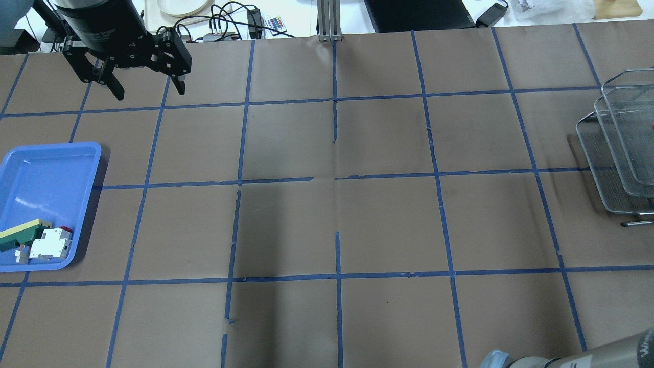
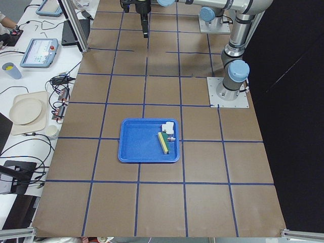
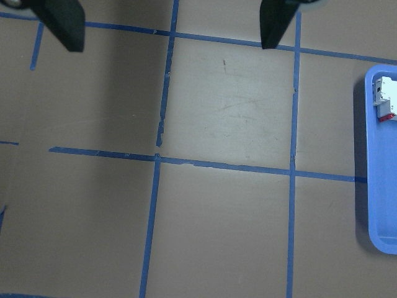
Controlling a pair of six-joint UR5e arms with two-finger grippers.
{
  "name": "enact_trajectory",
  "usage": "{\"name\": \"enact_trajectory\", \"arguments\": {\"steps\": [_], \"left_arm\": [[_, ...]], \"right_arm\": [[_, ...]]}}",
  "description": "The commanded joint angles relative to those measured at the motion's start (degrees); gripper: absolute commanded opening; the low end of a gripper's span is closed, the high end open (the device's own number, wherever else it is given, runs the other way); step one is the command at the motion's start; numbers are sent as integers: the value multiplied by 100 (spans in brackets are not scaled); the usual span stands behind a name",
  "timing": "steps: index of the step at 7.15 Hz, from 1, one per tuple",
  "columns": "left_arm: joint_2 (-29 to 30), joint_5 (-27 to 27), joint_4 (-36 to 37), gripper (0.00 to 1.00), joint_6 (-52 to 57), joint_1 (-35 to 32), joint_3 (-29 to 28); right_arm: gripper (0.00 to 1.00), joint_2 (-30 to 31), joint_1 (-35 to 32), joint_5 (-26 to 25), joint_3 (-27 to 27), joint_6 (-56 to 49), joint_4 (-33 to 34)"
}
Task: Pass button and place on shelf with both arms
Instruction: 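Lower the button into the wire basket and open the right gripper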
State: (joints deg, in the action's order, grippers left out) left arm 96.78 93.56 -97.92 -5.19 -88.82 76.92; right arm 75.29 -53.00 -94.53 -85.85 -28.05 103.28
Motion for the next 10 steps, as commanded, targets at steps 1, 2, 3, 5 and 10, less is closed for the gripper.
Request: {"name": "enact_trajectory", "arguments": {"steps": [1,2,3,5,10], "left_arm": [[-10,13,1,100,0,-13,16],[-10,22,-8,100,0,-13,59],[-10,22,-8,100,26,-13,77],[-18,22,1,100,26,-13,60],[-10,4,1,100,35,-13,25]], "right_arm": [[58,-41,0,-12,7,19,8],[99,-23,0,-12,7,45,-35],[100,12,9,-334,25,36,-166],[100,387,-69,-461,86,62,-490],[100,1716,-2341,30,-46,2148,-2063]]}}
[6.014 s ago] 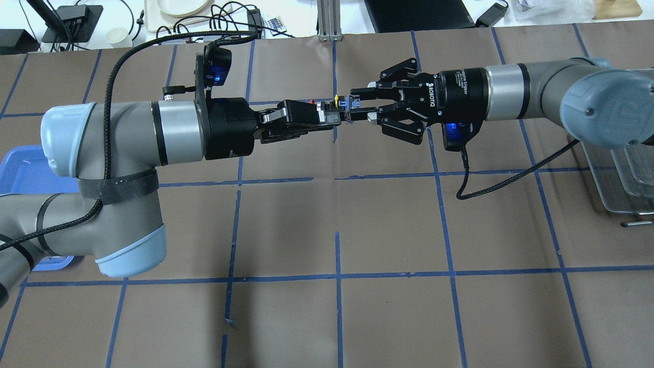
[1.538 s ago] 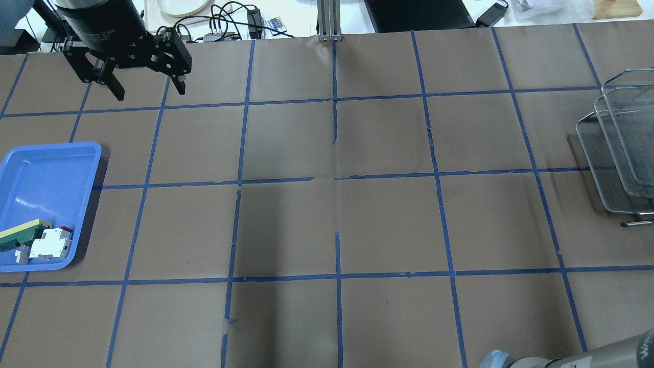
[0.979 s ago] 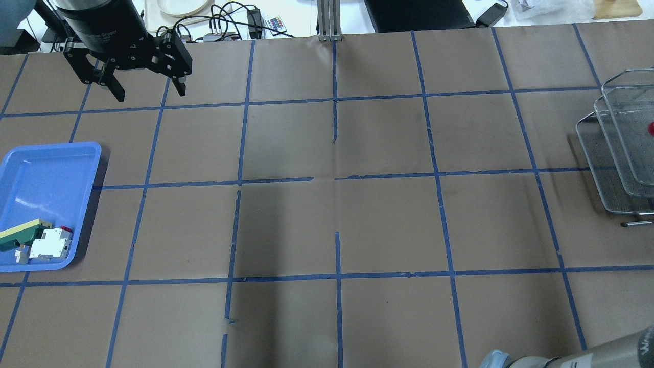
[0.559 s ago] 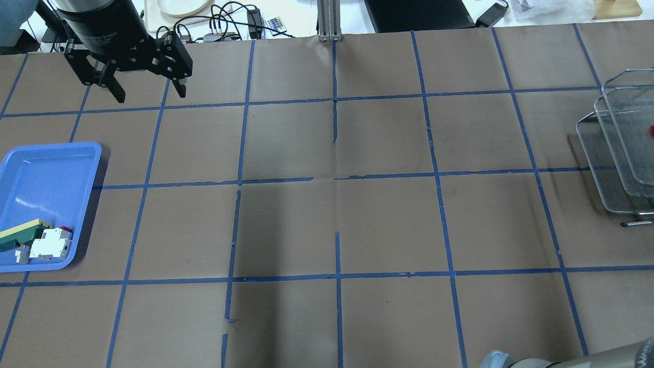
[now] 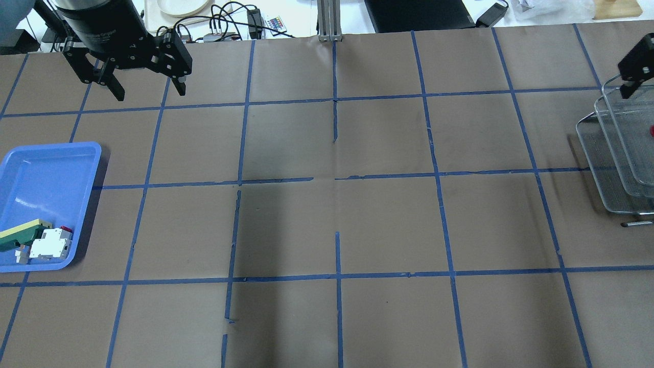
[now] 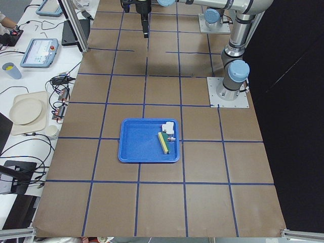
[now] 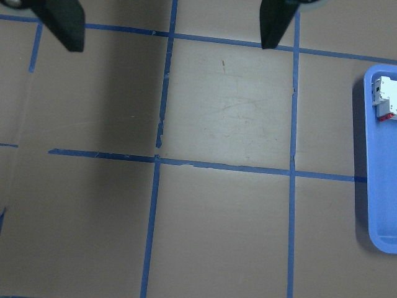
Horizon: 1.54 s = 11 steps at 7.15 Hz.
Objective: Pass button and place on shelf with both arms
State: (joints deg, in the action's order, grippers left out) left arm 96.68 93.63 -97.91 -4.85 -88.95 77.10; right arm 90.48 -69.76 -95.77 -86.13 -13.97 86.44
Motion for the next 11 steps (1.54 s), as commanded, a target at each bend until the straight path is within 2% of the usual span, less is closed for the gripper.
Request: {"name": "enact_trajectory", "arguments": {"steps": [1,2,3,4,6,7,8,11], "left_arm": [[0,-3,0,100,2,1,-10],[0,-3,0,100,2,1,-11],[0,6,0,100,2,1,-11],[0,-3,0,100,2,1,-11],[0,-3,9,100,2,1,-19],[0,-3,9,100,2,1,-19],[0,-3,9,100,2,1,-19],[0,-3,9,100,2,1,-19]], "right_arm": [[100,233,-1227,320,-17,1068,-417],[99,251,-1781,304,-183,1202,-478],[99,338,-2065,322,-498,1247,-357],[99,617,-2067,330,-727,1230,-260],[100,725,-2076,357,-773,1238,-320],[100,726,-2094,888,-808,1247,-338],[100,691,-2094,945,-817,1239,-347],[100,682,-2033,754,-817,1239,-347]]}}
